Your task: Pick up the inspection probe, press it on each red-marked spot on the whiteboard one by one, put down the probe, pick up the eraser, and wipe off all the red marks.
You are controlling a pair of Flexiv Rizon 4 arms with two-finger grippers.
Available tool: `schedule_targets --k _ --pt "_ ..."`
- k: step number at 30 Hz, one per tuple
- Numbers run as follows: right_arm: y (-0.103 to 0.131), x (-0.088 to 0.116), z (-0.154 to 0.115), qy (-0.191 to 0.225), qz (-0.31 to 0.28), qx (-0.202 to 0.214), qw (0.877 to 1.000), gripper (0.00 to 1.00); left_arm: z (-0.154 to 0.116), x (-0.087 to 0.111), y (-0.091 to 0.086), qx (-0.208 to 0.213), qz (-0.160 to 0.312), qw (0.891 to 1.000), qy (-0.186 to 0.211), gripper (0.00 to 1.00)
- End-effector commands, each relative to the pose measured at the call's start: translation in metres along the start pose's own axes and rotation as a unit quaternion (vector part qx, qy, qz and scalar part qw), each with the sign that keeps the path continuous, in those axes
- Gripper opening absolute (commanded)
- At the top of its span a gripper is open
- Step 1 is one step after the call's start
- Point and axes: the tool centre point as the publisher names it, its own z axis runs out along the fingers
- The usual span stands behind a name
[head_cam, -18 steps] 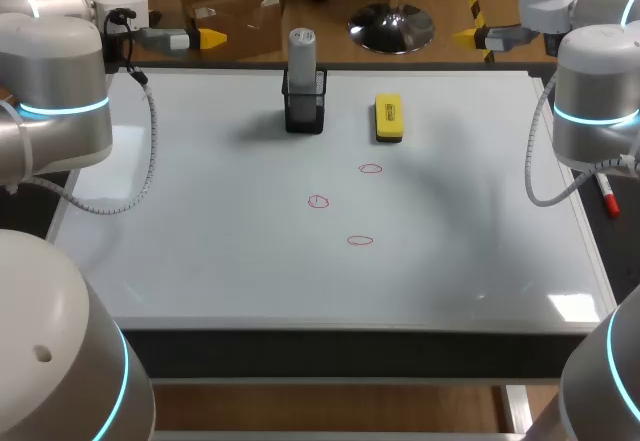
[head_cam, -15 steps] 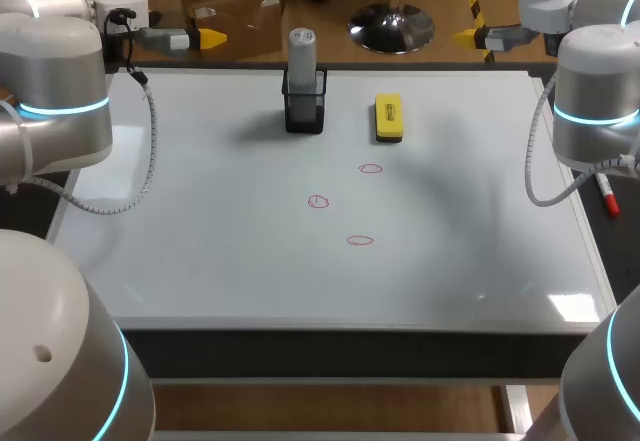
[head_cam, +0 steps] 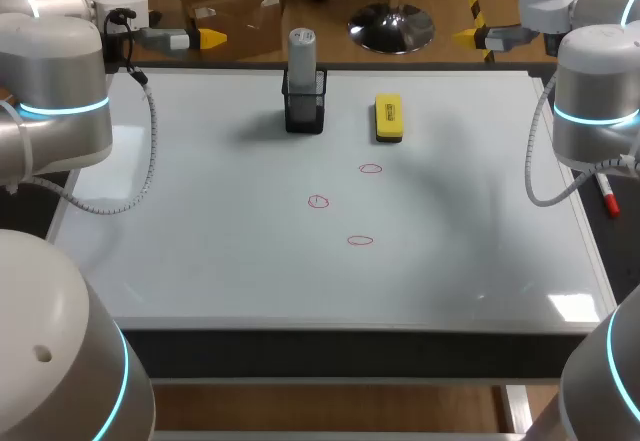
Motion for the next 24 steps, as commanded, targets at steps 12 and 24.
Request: schedule_targets --k 12,24 --pt "0.000 0.000 0.000 0.000 0.000 0.001 1.000 1.00 0.016 0.025 -0.011 0.047 0.083 0.983 0.160 1.00" --pt "0.000 0.000 0.000 0.000 0.000 0.001 1.000 1.00 0.028 0.049 -0.009 0.090 0.103 0.931 0.338 1.00"
